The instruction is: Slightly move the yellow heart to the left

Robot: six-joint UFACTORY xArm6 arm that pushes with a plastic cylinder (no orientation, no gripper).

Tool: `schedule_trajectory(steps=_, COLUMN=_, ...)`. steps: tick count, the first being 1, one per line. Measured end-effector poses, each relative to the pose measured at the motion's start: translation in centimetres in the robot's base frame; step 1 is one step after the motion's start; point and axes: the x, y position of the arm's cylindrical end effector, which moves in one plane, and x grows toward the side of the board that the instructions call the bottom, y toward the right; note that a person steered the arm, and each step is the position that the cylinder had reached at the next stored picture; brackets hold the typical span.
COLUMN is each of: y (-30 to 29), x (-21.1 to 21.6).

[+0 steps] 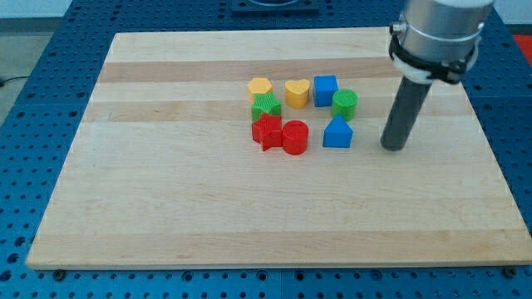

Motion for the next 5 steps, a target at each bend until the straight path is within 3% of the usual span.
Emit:
schedule_trajectory(steps=3, y=-6.5, x=-4.3)
schedule_trajectory(steps=5, y=-10.4, x=-4.3)
